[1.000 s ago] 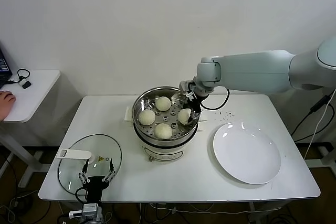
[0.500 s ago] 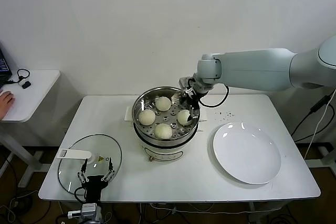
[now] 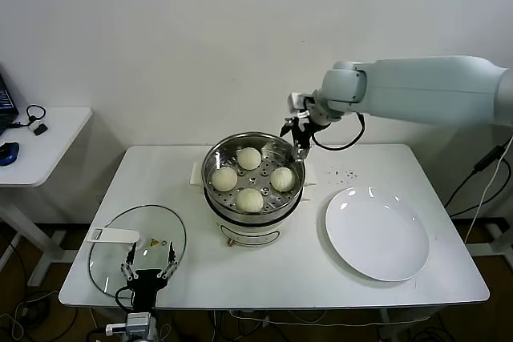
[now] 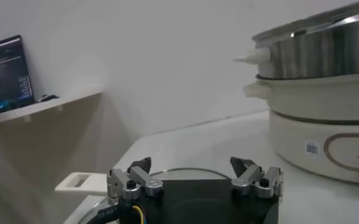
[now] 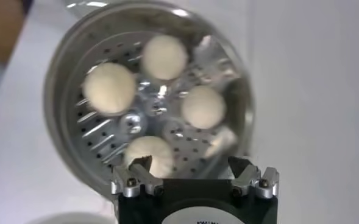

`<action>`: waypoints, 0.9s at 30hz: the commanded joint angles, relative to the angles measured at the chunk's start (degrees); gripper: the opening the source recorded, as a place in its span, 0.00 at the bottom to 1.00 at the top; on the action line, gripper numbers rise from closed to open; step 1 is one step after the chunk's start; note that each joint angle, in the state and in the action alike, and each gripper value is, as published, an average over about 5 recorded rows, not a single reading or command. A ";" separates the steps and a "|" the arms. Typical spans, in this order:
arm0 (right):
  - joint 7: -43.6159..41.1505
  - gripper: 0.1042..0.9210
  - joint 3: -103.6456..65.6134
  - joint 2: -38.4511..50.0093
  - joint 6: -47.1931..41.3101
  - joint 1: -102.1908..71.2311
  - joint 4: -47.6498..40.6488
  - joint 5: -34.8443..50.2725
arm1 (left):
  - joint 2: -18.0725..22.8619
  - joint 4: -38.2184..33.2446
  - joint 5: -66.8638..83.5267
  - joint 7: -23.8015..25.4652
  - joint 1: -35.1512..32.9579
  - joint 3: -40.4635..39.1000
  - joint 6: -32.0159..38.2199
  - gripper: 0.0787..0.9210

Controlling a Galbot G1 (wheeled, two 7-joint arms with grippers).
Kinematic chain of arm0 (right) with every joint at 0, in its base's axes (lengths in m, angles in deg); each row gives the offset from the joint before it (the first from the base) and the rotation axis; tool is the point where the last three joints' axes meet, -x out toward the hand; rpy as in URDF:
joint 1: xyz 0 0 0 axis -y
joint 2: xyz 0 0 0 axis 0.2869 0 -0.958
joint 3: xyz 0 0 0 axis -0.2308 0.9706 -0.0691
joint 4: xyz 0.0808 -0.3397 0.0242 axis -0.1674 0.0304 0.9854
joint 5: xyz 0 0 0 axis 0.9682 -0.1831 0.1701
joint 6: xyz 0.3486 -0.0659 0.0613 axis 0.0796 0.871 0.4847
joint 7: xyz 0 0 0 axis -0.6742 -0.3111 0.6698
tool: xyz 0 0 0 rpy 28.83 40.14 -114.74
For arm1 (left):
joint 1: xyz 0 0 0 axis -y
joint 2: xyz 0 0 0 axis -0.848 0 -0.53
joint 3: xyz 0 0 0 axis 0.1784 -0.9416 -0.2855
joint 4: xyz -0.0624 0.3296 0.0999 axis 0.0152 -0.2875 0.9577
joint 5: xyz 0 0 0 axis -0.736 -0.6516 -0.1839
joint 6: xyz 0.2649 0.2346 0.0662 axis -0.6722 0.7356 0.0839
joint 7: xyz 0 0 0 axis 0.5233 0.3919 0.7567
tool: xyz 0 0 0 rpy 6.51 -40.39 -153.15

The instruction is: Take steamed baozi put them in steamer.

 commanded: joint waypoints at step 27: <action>36.47 0.88 -112.53 32.57 6.34 -99.24 29.27 -18.59 | 2.80 -0.73 -5.20 0.17 0.52 -0.78 -1.13 0.88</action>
